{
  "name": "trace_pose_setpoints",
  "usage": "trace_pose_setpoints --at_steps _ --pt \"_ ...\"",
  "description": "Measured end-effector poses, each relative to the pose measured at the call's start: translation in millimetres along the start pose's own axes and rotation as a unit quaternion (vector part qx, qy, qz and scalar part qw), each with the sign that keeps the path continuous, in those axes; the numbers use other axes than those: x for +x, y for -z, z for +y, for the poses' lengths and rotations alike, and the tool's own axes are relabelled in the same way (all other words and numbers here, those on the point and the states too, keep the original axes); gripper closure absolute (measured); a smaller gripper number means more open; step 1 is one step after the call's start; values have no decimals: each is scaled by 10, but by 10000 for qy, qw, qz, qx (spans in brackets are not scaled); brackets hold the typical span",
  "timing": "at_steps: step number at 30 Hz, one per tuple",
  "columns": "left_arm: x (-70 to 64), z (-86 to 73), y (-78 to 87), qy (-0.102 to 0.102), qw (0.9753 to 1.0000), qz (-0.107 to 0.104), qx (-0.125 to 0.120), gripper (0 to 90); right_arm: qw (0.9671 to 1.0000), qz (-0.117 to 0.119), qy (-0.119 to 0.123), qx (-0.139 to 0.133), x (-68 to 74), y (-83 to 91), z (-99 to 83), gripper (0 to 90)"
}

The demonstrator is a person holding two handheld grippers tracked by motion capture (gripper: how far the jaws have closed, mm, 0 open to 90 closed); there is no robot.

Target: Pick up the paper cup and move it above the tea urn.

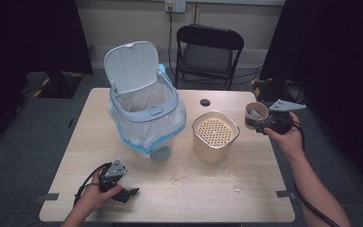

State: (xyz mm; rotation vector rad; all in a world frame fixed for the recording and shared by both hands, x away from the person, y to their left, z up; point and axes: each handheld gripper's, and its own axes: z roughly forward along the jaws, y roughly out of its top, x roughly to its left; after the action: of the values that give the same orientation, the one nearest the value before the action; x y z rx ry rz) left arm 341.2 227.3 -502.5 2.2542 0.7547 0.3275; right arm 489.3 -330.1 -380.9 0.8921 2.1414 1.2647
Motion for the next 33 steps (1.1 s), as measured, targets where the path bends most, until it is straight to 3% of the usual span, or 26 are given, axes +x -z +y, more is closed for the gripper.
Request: trace_pose_setpoints --at_steps 8,33 --pt "0 0 0 2 10000 0 -1 0 9998 -28 174 -2 -50 -116 136 285" --pt "0 0 0 1 10000 1 -1 0 9977 -8 672 -50 56 -315 446 286"
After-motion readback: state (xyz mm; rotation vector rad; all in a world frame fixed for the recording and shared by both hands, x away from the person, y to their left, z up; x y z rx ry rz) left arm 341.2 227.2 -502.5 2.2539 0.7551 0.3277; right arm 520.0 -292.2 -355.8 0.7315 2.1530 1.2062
